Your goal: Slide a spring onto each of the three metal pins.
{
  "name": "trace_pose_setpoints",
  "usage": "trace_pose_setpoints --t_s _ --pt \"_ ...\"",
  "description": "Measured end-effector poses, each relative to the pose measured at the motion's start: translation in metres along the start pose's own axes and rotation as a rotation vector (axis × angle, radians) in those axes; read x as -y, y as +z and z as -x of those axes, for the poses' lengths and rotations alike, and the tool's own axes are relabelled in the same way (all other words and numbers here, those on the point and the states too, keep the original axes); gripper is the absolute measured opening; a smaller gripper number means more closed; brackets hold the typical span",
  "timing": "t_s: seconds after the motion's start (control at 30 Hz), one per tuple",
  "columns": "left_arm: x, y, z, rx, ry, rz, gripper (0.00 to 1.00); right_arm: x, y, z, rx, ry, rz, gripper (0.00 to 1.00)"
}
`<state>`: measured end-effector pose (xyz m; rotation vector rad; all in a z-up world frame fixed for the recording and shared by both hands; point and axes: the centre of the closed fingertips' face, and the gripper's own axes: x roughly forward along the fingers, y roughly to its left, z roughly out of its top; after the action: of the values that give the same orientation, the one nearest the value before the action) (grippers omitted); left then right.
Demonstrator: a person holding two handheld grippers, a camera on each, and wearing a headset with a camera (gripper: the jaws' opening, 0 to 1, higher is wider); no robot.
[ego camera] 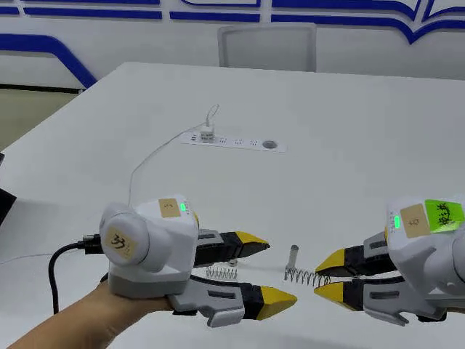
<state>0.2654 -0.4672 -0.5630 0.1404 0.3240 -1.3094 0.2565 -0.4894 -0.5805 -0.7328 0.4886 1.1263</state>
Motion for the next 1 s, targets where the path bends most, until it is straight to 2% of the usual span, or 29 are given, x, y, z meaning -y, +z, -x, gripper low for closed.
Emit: trace_pose_setpoints --t_s 0.37,0.63,0.9,1.0 --pt "0.012 -0.006 -0.006 -0.045 -0.058 -0.038 0.33 -0.01 0.008 -0.003 0.02 0.045 0.035 0.11" --pt "0.019 -0.01 -0.008 -0.068 -0.093 -0.041 0.22 -0.015 0.01 -0.004 0.023 0.064 0.055 0.11" --pt "0.02 -0.011 -0.008 -0.079 -0.102 -0.056 0.14 -0.017 0.014 -0.003 0.028 0.075 0.071 0.11" --pt "0.024 -0.013 -0.007 -0.099 -0.116 -0.103 0.11 -0.02 0.014 -0.003 0.029 0.082 0.085 0.11"
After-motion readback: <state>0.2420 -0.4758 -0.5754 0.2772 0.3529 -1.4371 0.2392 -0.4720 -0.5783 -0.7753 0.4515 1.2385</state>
